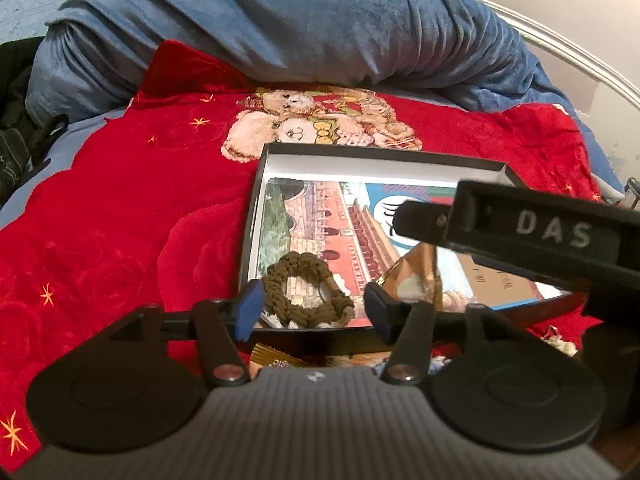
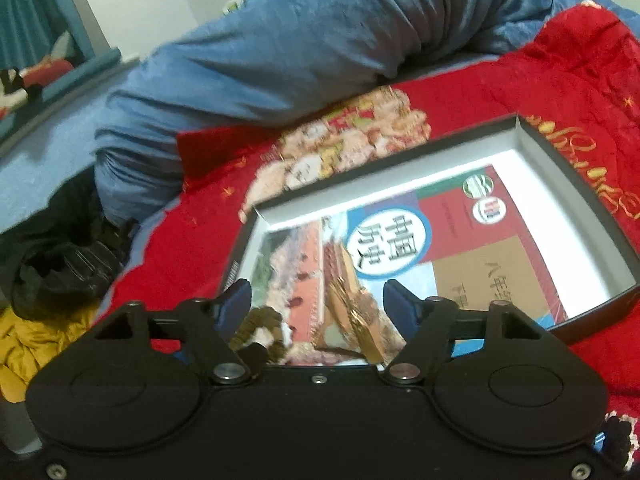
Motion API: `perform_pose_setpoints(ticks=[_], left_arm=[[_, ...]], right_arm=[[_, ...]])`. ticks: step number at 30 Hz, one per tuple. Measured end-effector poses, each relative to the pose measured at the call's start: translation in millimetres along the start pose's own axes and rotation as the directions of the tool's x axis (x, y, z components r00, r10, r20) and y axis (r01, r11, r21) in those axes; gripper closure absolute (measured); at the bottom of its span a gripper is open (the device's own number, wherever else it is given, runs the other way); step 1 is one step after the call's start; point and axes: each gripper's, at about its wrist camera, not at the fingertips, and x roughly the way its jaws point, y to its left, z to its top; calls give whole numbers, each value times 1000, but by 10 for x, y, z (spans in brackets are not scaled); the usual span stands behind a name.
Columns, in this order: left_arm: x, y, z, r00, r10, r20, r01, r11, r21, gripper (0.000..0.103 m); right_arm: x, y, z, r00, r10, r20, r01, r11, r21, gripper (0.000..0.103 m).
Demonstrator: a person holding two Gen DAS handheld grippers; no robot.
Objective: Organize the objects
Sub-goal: 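Lower the bracelet into the box and open the left tool while the right tool releases the packet there, then withdraw both tools from the box back toward the remaining items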
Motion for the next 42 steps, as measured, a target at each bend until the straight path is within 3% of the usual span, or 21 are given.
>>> perform_pose_setpoints(ticks=[6,8,10,18,29,37,42], left_arm=[[-213,3,66,998,-22,53,22,1000,0,19],[-295,28,90,997,-31,73,32,999,-14,16],[-353,54,109,996,-33,87,36,999,-34,12],[-573,130,161,986,-43,159,55,996,-73,1],[-873,-71,74,976,-37,214,22,997,70,0],[-1114,-265,-176,948,18,318,-76,982,172,0],[-1098,-337,-242,963,8,270,-66,976,206,0]], right_arm=[[-248,101,72,998,20,58,-19,1000,-6,19],[-345,130,99,997,20,71,-20,1000,-1,6],[-436,152,116,996,22,86,-23,1000,8,1],[-842,289,80,987,-60,151,70,996,-64,0],[-1249,311,-9,971,-184,149,196,978,-70,0],[-1397,317,-166,956,-255,148,269,959,-86,0],[-1403,241,-188,952,-273,135,284,956,-69,0]])
